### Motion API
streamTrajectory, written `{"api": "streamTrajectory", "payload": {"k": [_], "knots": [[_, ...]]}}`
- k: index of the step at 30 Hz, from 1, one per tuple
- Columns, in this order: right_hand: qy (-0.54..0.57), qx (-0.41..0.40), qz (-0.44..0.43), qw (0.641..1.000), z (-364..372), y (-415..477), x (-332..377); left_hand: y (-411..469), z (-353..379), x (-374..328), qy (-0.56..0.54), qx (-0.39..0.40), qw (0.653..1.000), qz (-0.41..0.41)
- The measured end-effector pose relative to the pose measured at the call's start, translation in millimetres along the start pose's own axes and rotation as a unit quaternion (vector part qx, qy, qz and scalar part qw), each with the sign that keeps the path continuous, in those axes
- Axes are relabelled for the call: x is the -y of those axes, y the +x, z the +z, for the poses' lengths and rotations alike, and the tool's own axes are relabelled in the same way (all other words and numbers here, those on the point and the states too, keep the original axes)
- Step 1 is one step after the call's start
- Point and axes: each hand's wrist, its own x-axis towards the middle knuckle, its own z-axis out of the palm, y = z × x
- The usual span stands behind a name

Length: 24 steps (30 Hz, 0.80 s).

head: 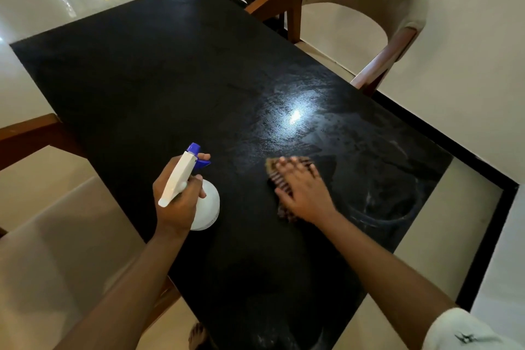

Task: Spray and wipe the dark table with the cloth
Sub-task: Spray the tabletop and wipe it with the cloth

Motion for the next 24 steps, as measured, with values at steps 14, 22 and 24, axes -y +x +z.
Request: {"api": "streamTrajectory", "payload": {"k": [14, 22, 24], "knots": [[0.018, 0.021, 0.004, 1.0, 6, 14, 15, 3, 27, -5, -0.006, -0.012, 1.0, -0.001], [0.008, -0.058, 0.24, 0.969, -20, 40, -109, 4, 37, -10, -0.005, -0.035, 0.999, -0.012], [0.009, -0.058, 0.308, 0.95, -23, 45, -118, 4, 37, -10, -0.002, -0.043, 0.999, -0.016]]}}
